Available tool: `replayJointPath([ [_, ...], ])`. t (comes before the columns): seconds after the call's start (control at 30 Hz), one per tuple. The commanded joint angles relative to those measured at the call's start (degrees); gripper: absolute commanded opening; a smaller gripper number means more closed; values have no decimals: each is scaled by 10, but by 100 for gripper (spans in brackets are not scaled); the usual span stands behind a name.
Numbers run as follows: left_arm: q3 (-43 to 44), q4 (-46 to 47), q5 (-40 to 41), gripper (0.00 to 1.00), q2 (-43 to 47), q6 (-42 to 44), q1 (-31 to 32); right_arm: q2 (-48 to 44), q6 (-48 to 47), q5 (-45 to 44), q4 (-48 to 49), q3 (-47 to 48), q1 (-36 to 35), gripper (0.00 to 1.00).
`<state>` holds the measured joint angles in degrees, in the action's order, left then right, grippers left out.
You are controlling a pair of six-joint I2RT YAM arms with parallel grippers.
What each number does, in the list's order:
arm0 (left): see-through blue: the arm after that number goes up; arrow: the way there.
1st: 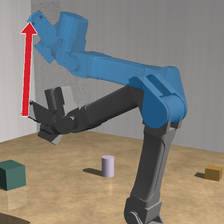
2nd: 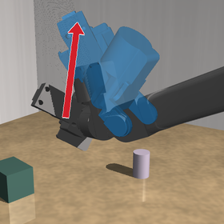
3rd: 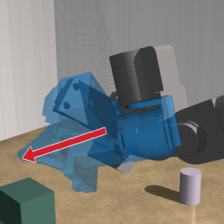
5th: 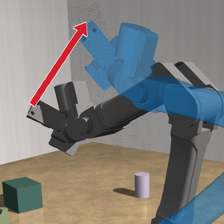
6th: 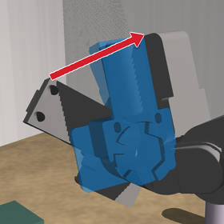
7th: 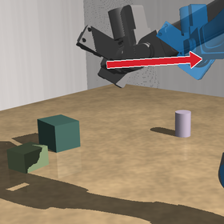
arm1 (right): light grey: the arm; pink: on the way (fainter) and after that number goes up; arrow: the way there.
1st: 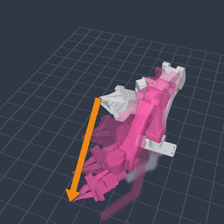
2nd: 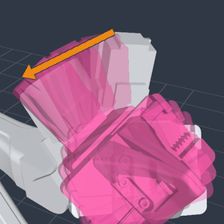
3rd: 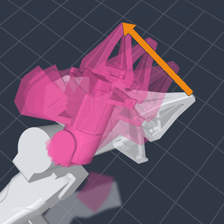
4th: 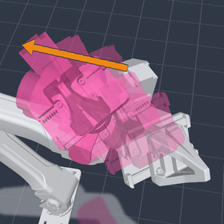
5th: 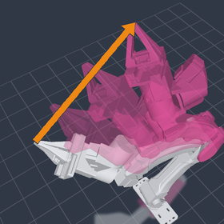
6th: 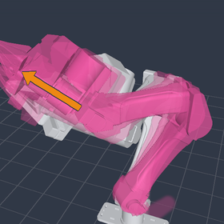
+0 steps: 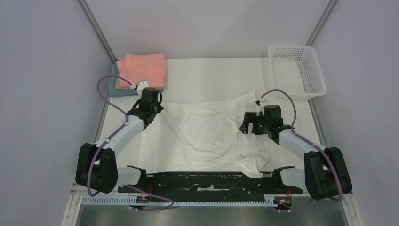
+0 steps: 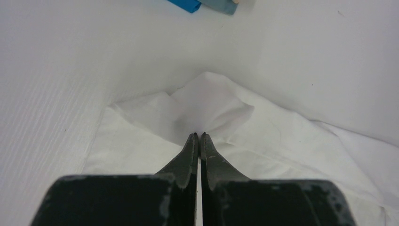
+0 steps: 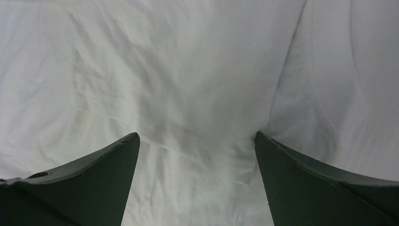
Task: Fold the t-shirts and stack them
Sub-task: Flatten out the tshirt
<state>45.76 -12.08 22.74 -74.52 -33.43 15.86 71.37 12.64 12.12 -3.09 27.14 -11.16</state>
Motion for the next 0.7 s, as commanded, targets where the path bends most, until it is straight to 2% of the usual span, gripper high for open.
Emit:
replayJointPath([
  [0.0,-2,12,0,2,19,-18,-1,-8,20,101,43,-20,-1,95],
  [0.23,-4,16,-9,2,17,-19,-1,-11,50,151,95,-17,-8,94],
  [0.47,-4,17,-12,2,16,-18,-1,-36,17,48,32,16,-15,94],
  [0.53,-4,17,-12,2,17,-18,-1,-46,-4,-24,0,30,-37,93],
  [0.67,-4,16,-12,2,20,-17,-1,-47,-88,-227,-55,69,-146,94],
])
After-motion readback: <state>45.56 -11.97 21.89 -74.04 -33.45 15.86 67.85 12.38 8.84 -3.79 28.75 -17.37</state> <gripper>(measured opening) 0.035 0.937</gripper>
